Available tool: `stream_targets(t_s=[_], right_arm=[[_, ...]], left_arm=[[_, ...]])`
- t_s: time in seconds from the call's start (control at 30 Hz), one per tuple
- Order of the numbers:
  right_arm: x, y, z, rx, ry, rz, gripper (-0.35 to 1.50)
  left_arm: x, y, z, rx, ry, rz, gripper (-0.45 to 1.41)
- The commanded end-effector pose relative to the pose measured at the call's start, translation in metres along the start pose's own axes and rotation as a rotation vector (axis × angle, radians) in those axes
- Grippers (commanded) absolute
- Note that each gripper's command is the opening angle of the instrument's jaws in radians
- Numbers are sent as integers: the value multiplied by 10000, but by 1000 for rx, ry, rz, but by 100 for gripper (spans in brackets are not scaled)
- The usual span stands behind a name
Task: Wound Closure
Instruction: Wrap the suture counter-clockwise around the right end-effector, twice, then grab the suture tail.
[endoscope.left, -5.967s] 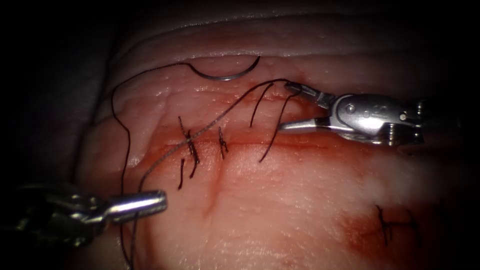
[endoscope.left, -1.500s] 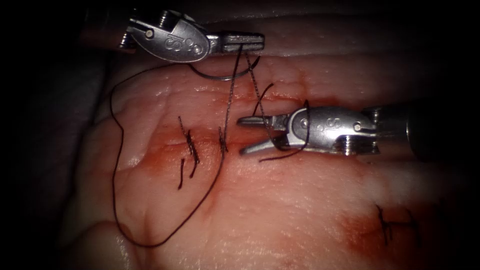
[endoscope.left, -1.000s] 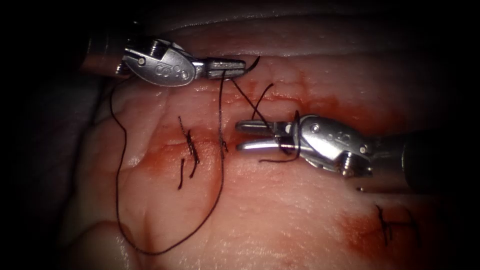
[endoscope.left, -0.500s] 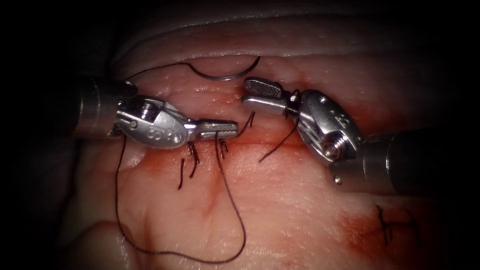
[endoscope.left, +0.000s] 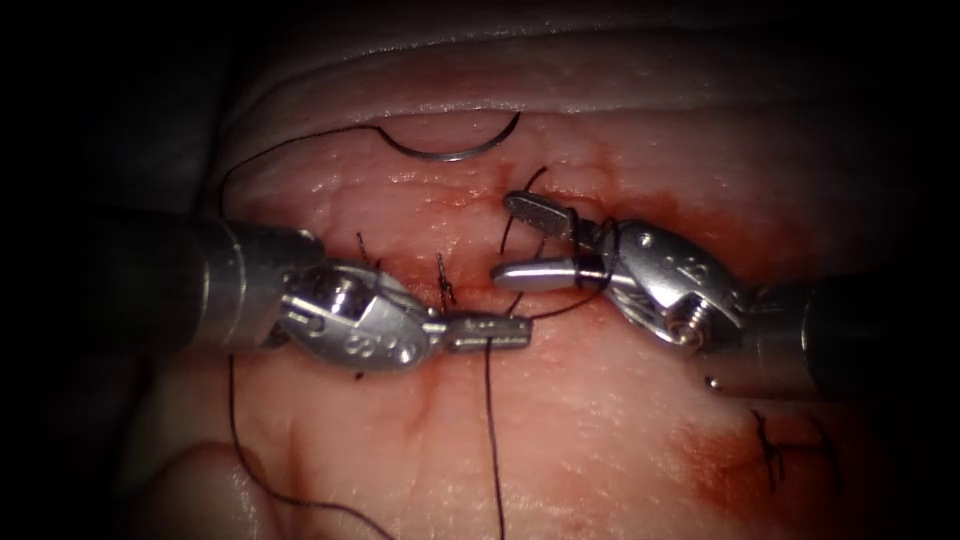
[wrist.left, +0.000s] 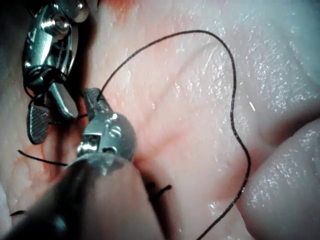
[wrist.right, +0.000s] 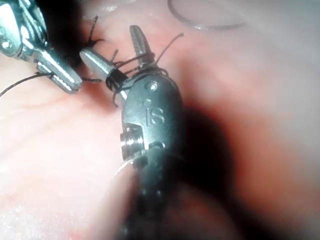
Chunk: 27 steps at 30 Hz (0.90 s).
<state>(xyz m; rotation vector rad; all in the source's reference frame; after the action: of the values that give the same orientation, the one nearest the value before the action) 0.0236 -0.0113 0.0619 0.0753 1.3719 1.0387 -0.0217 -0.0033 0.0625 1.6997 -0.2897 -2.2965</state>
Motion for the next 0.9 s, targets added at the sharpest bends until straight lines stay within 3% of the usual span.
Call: stream_targets(t_s=[0.03,0.17,0.4,0.47,0.6,0.73,0.9], right_arm=[[-15,-2,-1,-65,-9,42,88],[-15,5,-3,-143,-29,105,81],[-16,20,2,-252,-56,179,86],[-18,26,3,-283,-99,216,78],[-18,36,7,-319,-105,240,73],[-18,49,13,-352,-111,272,56],[-19,52,28,-337,-108,279,48]], left_arm=[[-6,0,13,3,-2,-1,-45],[-8,-3,20,7,-6,-2,-45],[-29,-26,27,11,4,-12,-45],[-37,-36,28,16,-1,-18,-45],[-45,-44,31,18,0,-21,-45],[-51,-47,32,18,4,-20,-45],[-51,-46,29,17,1,-20,-45]])
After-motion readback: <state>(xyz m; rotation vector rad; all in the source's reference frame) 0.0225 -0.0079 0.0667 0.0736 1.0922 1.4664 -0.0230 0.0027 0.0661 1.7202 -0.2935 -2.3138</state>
